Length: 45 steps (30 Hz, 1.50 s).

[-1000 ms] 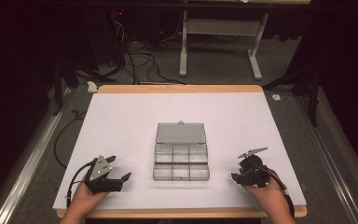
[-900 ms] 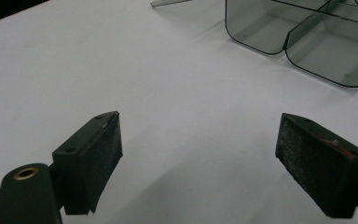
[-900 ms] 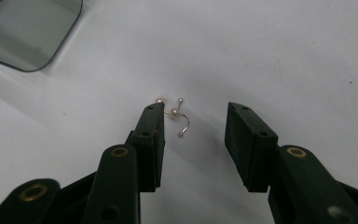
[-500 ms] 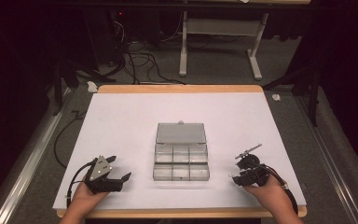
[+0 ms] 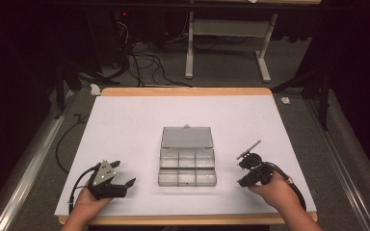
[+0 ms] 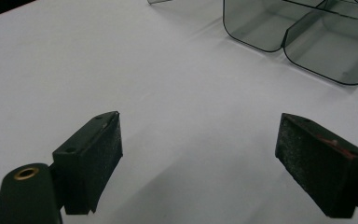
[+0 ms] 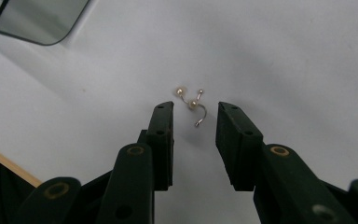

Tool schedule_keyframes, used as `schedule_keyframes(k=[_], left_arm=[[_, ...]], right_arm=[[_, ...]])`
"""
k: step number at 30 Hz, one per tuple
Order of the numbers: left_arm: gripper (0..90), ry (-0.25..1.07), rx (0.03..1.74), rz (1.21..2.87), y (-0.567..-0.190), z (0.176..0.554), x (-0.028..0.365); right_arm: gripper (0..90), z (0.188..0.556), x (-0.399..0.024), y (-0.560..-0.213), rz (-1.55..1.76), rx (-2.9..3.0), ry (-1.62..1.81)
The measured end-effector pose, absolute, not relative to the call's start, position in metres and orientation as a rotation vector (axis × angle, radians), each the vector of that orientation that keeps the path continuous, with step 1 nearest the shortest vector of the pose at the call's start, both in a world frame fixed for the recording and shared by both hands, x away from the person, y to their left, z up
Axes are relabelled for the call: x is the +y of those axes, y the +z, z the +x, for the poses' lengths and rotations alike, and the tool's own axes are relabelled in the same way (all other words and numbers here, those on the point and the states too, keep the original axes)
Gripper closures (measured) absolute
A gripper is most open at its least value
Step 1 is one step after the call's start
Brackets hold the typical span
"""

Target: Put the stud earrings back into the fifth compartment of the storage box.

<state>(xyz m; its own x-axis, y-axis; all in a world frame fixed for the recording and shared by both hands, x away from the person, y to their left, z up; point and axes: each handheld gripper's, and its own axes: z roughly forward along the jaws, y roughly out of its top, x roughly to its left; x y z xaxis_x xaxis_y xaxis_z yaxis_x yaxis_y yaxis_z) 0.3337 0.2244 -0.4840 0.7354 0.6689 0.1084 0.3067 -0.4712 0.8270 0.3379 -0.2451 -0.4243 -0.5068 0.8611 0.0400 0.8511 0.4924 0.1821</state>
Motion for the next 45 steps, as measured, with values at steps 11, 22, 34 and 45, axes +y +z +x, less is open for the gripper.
schedule_keyframes(k=[11, 22, 34, 45], left_arm=[[15.2, 0.535, 0.734, 2.078, -0.484, 0.334, 0.225], [15.2, 0.535, 0.734, 2.078, -0.484, 0.334, 0.225], [15.2, 0.533, 0.735, 2.079, -0.484, 0.334, 0.225], [15.3, 0.530, 0.735, 2.080, -0.484, 0.334, 0.225]], right_arm=[[74.4, 0.351, -0.239, -0.431, 1.513, 2.679, 0.252], [85.3, 0.352, -0.238, -0.437, 1.493, 2.704, 0.216], [90.0, 0.351, -0.238, -0.425, 1.479, 2.703, 0.231], [81.3, 0.355, -0.237, -0.429, 1.497, 2.690, 0.211]])
